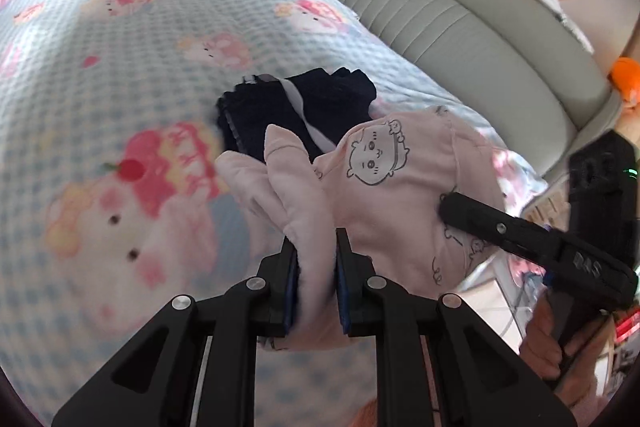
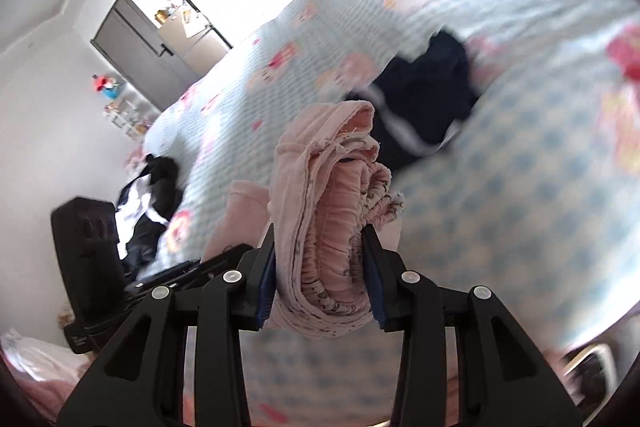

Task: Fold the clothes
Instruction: 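Carry the folded pants with both grippers beside the navy garment and lower it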

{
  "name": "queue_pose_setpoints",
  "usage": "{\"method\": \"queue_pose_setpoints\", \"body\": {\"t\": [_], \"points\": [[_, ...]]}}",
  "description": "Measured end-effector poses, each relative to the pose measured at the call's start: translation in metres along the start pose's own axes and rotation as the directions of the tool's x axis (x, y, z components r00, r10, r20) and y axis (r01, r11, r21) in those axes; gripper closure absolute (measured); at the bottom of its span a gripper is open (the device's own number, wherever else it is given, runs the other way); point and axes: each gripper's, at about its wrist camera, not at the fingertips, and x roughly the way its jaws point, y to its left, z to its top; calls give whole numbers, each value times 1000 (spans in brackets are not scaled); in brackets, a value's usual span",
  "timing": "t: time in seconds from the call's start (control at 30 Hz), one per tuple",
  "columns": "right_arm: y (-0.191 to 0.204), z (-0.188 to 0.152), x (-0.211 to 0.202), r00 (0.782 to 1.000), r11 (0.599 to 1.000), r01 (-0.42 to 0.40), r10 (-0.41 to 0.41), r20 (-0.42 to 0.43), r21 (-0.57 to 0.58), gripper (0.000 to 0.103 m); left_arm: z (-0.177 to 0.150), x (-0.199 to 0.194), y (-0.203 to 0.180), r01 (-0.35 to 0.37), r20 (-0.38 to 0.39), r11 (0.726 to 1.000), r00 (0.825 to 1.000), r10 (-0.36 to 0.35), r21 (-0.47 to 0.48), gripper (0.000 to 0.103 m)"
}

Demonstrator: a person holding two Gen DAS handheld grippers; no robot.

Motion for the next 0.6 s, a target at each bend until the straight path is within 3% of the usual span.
{"method": "queue_pose_setpoints", "body": {"t": [0.2,0.43,0.53,0.6], "points": [[-30,13,25,997,997,-52,54,-47,48,64,3,31,-11,-6,24,999,1000,6,-32,86],[-27,66,24,997,997,-61,63,35,-54,64,71,40,-9,54,138,998,989,-48,-38,86],[-36,103,34,996,995,-31,38,78,-91,60,97,58,7,4,174,997,985,8,-71,85],[-53,122,53,997,996,34,-27,77,-86,52,103,78,30,-45,151,989,986,66,-138,83]]}}
